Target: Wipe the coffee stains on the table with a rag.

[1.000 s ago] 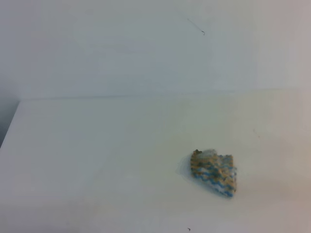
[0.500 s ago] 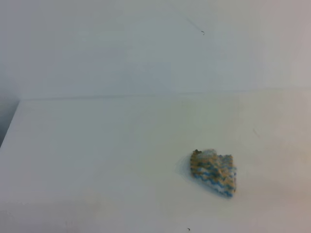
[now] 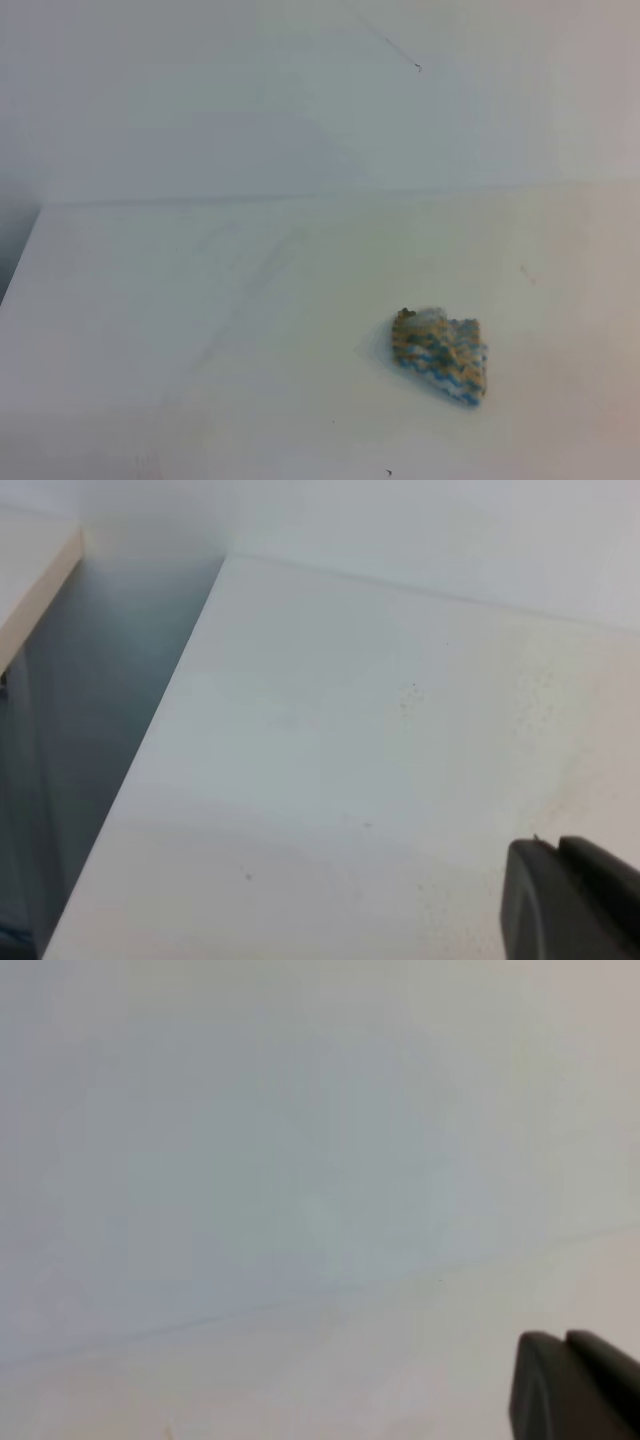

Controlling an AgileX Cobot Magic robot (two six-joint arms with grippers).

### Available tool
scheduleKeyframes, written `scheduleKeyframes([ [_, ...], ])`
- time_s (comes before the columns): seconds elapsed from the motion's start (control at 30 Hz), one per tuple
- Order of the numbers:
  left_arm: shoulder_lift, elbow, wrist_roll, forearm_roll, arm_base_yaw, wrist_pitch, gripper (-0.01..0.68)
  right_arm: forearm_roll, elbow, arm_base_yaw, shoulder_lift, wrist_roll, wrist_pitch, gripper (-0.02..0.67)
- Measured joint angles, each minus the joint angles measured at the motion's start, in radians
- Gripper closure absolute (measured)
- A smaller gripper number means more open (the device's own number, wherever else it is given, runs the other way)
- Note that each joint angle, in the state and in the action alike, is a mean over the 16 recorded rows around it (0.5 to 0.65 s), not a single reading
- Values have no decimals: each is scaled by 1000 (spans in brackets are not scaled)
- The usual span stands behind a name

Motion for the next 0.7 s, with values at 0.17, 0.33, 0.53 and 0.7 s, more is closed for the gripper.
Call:
scheduleKeyframes([
  [0.17, 2, 0, 0, 0, 0, 0, 672, -5, 45, -29, -56, -1, -36, 649],
  [0.33, 0, 3, 0, 0, 0, 0, 672, -10, 71, -27, -85, -63, -52, 650],
  [0.53, -3, 0, 0, 0, 0, 0, 672, 16, 114, -6, -102, -155, -65, 650],
  [0.7, -7, 0, 0, 0, 0, 0, 672, 59, 149, 20, -113, -219, -18, 650],
])
